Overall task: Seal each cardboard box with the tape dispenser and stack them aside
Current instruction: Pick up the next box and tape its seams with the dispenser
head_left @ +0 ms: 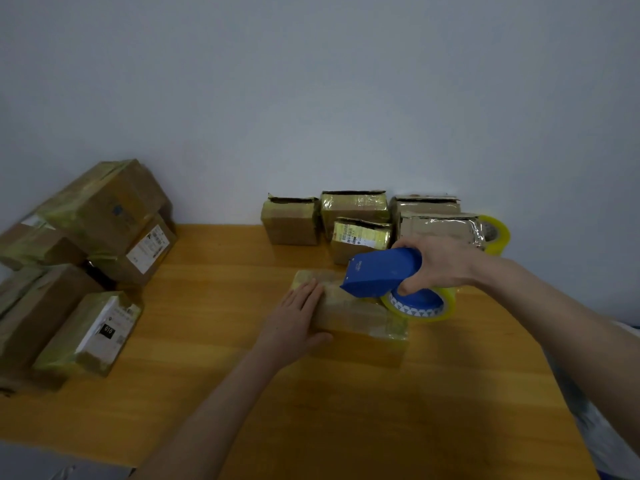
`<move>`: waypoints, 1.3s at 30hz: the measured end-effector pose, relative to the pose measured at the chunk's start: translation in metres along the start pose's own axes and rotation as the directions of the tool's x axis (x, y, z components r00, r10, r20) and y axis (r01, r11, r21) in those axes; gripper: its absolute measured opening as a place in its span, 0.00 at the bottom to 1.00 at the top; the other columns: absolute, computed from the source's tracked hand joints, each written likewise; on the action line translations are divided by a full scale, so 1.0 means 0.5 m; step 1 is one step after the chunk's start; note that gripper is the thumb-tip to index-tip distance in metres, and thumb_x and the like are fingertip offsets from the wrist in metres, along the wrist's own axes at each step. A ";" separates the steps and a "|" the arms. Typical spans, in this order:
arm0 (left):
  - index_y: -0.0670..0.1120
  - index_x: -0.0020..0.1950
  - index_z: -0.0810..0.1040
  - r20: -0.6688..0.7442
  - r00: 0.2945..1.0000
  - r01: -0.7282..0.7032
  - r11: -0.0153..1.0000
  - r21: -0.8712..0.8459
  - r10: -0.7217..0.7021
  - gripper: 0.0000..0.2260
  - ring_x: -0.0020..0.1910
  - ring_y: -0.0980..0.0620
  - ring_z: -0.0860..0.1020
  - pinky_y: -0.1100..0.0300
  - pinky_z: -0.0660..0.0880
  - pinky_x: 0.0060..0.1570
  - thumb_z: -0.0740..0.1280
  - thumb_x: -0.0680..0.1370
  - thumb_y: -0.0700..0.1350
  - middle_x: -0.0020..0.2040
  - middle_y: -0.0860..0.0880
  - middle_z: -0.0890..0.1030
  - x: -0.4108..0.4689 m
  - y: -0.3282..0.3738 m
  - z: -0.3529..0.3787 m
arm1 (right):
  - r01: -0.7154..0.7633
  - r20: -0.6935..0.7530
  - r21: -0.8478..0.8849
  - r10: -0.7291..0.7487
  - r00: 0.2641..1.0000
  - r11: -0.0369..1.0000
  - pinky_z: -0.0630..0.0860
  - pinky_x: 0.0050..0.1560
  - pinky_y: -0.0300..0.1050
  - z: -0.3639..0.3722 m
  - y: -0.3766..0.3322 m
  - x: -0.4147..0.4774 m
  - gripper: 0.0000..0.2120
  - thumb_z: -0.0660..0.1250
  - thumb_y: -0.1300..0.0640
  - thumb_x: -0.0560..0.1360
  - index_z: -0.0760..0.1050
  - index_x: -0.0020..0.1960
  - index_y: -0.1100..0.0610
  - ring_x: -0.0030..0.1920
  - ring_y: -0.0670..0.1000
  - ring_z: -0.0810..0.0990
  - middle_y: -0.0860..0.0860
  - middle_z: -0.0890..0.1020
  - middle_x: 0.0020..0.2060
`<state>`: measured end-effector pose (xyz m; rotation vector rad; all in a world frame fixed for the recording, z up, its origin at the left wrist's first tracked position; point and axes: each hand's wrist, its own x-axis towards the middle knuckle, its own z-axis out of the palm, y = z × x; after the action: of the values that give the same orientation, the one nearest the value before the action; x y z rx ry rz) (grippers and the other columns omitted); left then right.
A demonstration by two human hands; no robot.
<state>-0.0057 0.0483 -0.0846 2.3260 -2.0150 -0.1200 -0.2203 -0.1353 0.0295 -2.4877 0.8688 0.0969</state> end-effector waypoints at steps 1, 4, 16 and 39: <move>0.51 0.78 0.42 -0.016 1.000 0.010 1.000 0.011 -0.010 0.41 0.77 0.50 0.47 0.56 0.42 0.74 0.63 0.75 0.63 0.79 0.51 0.45 0.003 0.013 0.001 | -0.001 -0.023 0.005 0.001 1.000 1.000 0.78 0.49 0.45 0.003 0.000 -0.001 0.29 0.75 0.45 0.65 0.70 0.63 0.47 0.49 0.49 0.78 0.48 0.77 0.52; 0.50 0.78 0.42 -0.039 0.999 -0.023 0.999 0.044 0.025 0.43 0.77 0.50 0.48 0.53 0.43 0.76 0.63 0.75 0.64 0.79 0.50 0.47 0.017 0.065 0.017 | 0.014 -0.084 0.032 -0.011 0.996 0.999 0.75 0.41 0.38 0.011 0.001 -0.004 0.28 0.75 0.44 0.66 0.71 0.62 0.48 0.47 0.48 0.77 0.47 0.76 0.51; 0.47 0.76 0.34 -0.032 0.996 -0.074 0.990 0.118 0.078 0.42 0.76 0.51 0.38 0.57 0.33 0.72 0.54 0.76 0.68 0.75 0.50 0.34 0.025 0.038 0.031 | 0.060 -0.054 -0.041 -0.062 0.997 0.997 0.77 0.45 0.43 0.015 -0.019 0.001 0.29 0.74 0.43 0.65 0.70 0.63 0.47 0.46 0.46 0.76 0.44 0.74 0.46; 0.48 0.77 0.36 0.062 0.991 -0.124 0.981 0.153 0.115 0.40 0.77 0.51 0.38 0.56 0.37 0.73 0.56 0.77 0.64 0.74 0.51 0.33 0.044 0.033 0.032 | -0.093 0.054 0.269 0.082 0.995 0.959 0.75 0.44 0.35 0.017 0.123 -0.115 0.21 0.76 0.57 0.68 0.74 0.57 0.43 0.47 0.43 0.80 0.46 0.80 0.50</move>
<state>-0.0205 0.0240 -0.0991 2.3040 -2.2613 -0.0184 -0.3021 -0.1398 0.0082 -2.1857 0.9094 0.0556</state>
